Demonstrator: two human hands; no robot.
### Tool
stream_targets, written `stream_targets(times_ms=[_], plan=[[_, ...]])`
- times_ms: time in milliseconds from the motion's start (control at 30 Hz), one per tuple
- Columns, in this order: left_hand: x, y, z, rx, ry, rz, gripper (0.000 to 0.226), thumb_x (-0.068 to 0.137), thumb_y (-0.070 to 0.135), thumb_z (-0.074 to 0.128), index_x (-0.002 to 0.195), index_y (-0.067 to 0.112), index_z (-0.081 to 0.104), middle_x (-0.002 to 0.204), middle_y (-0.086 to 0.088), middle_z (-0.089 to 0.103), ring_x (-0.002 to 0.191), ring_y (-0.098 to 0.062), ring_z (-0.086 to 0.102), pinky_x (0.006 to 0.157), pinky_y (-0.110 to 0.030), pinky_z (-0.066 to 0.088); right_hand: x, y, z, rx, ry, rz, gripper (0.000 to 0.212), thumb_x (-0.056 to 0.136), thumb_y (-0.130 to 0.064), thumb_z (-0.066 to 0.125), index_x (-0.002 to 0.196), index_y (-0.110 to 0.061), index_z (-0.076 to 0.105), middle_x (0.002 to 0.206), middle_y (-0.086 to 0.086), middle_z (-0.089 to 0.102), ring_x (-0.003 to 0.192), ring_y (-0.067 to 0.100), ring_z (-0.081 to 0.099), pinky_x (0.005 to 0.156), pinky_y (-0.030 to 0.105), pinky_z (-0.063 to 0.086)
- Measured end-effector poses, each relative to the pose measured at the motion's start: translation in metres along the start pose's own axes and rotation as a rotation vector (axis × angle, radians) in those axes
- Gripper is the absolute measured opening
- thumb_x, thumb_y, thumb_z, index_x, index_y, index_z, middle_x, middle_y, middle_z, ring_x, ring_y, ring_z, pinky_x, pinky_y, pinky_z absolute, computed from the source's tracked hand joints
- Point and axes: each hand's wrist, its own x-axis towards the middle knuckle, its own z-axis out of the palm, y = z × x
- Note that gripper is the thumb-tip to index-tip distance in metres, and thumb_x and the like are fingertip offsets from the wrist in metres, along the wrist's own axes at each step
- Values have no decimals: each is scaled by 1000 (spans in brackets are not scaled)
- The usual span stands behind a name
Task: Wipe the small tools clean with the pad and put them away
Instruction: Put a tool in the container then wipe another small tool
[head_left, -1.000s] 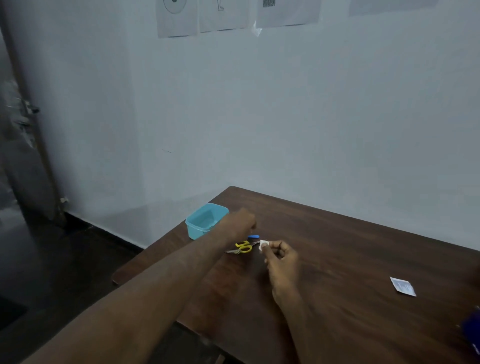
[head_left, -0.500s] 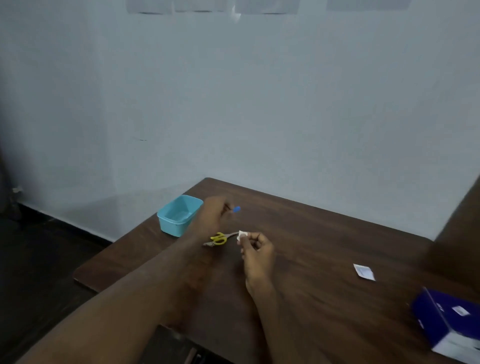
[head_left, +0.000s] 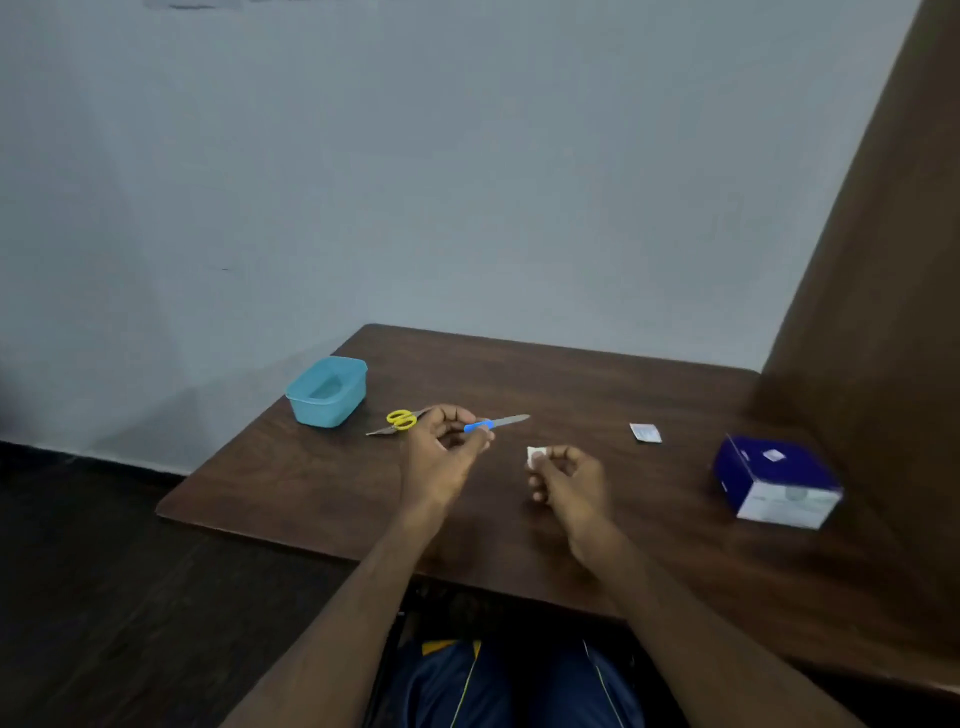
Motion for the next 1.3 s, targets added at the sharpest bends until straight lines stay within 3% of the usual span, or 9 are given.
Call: stream_targets(times_ms=[100,200,333,533,667,833,1000,1100,1300], plan=[[-19,-6,4,-10,-18,-16,20,89,-8,79,91,9,69,88,-11,80,84,-20,80,77,-29,65,-12,4,-32,-29,-51,-60,8,99,-4,71,90,-4,71,77,5,76,58,10,62,55,23,53],[-17,-17,13,39,21,-61,17,92,-1,80,97,15,79,90,-3,82,81,-11,77,78,-31,65,-21,1,-41,65,-61,-90,5,98,-6,74,94,-2,74,82,7,78,65,11,60,63,22,54],[-26,-26,44,62,-30,-137,15,95,10,80,96,25,80,88,1,82,71,-5,68,59,-23,57,-31,-8,-43,112,-87,-182,1,93,-9,80,92,-10,79,87,3,79,78,6,65,63,22,51],[-40,-38,54,189,-178,-63,9,92,16,83,95,24,82,91,8,83,89,-7,78,84,-26,58,-33,-6,-45,50,-5,-231,10,92,-9,81,85,-10,75,85,1,79,79,11,68,64,27,54],[-47,-34,52,222,-216,-16,5,91,16,85,95,19,83,90,8,83,86,-3,77,79,-16,54,-30,-3,-47,28,40,-227,18,91,-7,82,79,-15,71,81,-3,77,76,10,68,67,33,54],[-50,-37,53,302,-237,4,8,92,21,84,99,22,81,85,8,82,83,-5,77,74,-21,52,-29,2,-48,23,71,-219,15,90,-7,82,80,-13,73,83,4,80,80,10,73,80,35,56],[-48,-39,53,348,-302,46,8,95,31,81,98,24,84,89,12,83,88,-7,79,82,-35,60,-27,-3,-47,95,61,-214,16,94,-13,81,89,-3,69,78,4,79,70,8,70,68,25,53],[-49,-42,52,364,-308,61,5,96,26,79,95,24,84,88,13,82,86,-6,78,80,-31,58,-29,-4,-48,155,50,-225,15,96,-14,78,92,-3,68,78,3,78,65,6,66,62,21,52],[-47,-33,51,428,-303,86,6,94,24,81,89,27,84,84,17,80,83,-1,76,75,-28,58,-34,-11,-46,133,59,-227,16,93,-19,82,85,-9,73,84,5,80,77,6,68,73,27,51]])
